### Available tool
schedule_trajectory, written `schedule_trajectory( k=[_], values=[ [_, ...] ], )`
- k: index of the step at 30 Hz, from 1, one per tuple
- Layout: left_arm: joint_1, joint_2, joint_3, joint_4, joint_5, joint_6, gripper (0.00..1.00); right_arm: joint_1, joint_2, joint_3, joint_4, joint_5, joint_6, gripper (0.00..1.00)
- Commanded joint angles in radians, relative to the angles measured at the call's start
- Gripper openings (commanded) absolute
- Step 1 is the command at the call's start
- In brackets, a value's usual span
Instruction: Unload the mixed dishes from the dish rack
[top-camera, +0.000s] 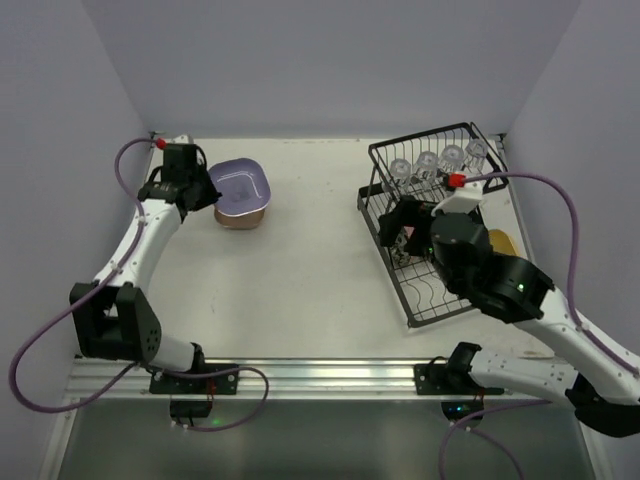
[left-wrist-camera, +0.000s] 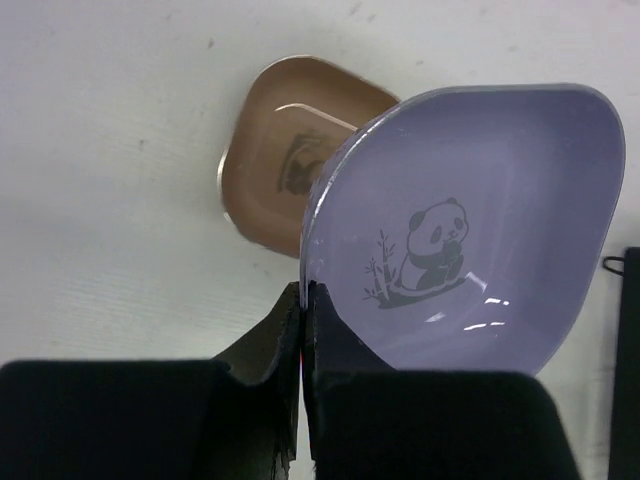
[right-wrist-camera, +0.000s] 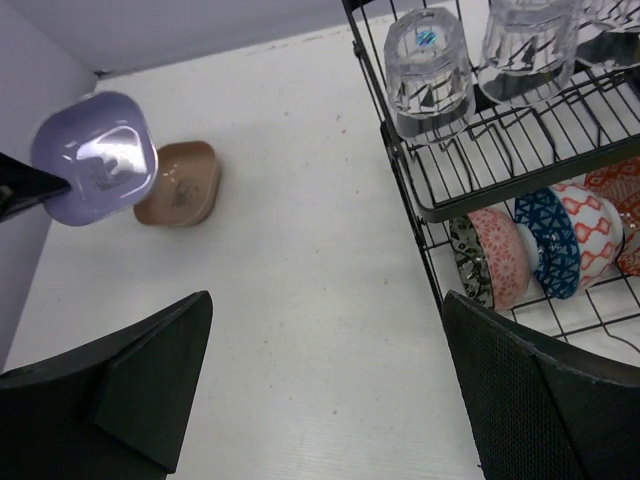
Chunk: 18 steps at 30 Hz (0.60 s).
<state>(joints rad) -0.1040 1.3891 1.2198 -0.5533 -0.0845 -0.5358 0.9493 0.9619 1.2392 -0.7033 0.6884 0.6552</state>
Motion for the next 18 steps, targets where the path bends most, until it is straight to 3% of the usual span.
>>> schedule_trajectory(
  k=[1,2,6,9,11,15,18],
  values=[
    [0.043,0.111,0.132,0.058,0.094,0.054,0.0,-0.015,-0.115,-0.033,-0.013,0.036,-0.026,0.99],
    [0.053,0.155,0.182,-0.018,0.048,0.054,0.0,-0.018,-0.135,-0.037,-0.024,0.04,-0.022,0.99],
    [0.136,0.307,0.274,-0.045,0.147,0.014,0.0,-0.024,-0.225,-0.064,-0.082,0.059,-0.025,0.99],
    [0.147,0.248,0.158,0.073,0.17,-0.141,0.0,-0.026,-0.282,-0.093,-0.088,0.069,-0.016,0.99],
    [0.147,0.161,0.003,0.186,0.158,-0.261,0.0,-0.024,-0.301,-0.103,-0.087,0.079,-0.005,0.99],
    [0.135,0.03,-0.187,0.262,-0.041,-0.627,0.0,-0.024,-0.316,-0.11,-0.088,0.046,-0.002,0.99],
    [0.066,0.007,-0.186,0.256,-0.16,-0.749,0.0,-0.024,-0.344,-0.128,-0.087,0.026,0.01,0.99]
  ],
)
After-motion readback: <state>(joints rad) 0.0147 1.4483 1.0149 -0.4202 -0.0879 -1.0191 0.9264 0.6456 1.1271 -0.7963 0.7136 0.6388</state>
